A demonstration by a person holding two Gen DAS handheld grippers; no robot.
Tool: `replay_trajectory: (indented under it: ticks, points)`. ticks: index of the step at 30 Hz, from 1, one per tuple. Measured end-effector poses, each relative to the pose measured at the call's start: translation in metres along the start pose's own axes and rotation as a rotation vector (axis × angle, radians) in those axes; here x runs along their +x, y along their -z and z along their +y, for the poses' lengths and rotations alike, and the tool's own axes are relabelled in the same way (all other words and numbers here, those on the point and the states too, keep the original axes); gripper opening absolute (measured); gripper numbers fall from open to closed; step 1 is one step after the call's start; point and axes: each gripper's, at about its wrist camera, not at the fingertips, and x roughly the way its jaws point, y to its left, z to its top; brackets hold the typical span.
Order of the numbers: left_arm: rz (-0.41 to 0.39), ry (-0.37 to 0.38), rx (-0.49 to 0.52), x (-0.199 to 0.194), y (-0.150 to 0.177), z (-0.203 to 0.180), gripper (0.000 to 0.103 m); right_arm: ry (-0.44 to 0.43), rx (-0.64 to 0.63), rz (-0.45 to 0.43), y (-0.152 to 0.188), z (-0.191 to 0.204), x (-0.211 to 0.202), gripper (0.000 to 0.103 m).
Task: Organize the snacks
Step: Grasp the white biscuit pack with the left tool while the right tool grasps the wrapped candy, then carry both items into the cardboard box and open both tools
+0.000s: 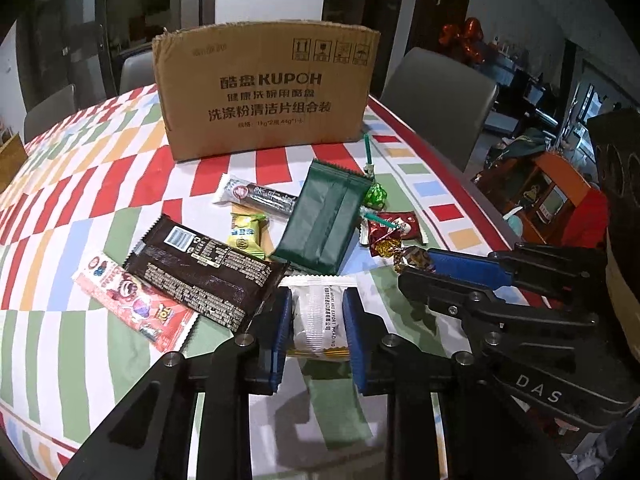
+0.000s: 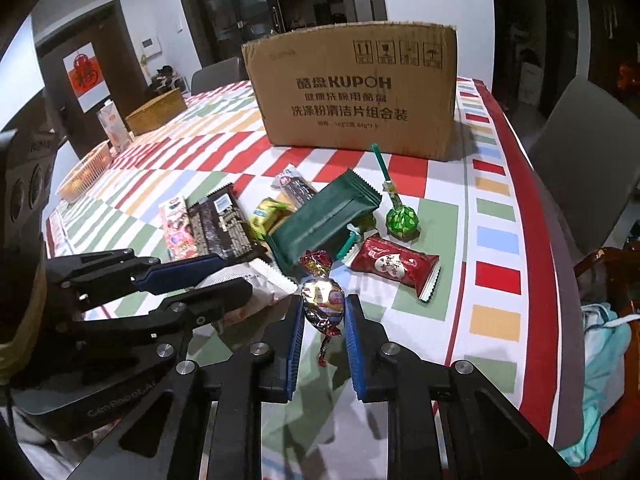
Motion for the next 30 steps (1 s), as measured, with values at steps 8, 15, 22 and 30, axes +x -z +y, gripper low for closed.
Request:
replay_trajectory:
  ticks: [8, 15, 22, 30]
  points:
    - [-0.084, -0.023, 0.009, -0.036, 0.0, -0.001, 0.026, -0.006, 0.001, -0.062, -0.001, 0.013, -0.026, 0.022]
    - [-0.196, -0.051, 0.01, -0.064, -0.017, 0.004, 0.026, 0.001, 0.001, -0.13, -0.014, 0.02, -0.045, 0.022]
    - [-0.289, -0.078, 0.016, -0.08, -0.045, 0.014, 0.026, 0.016, -0.005, -0.211, -0.041, 0.023, -0.058, 0.022]
    - [-0.38, -0.064, 0.033, -0.096, -0.091, 0.023, 0.026, 0.025, -0.005, -0.306, -0.081, 0.021, -0.072, 0.022]
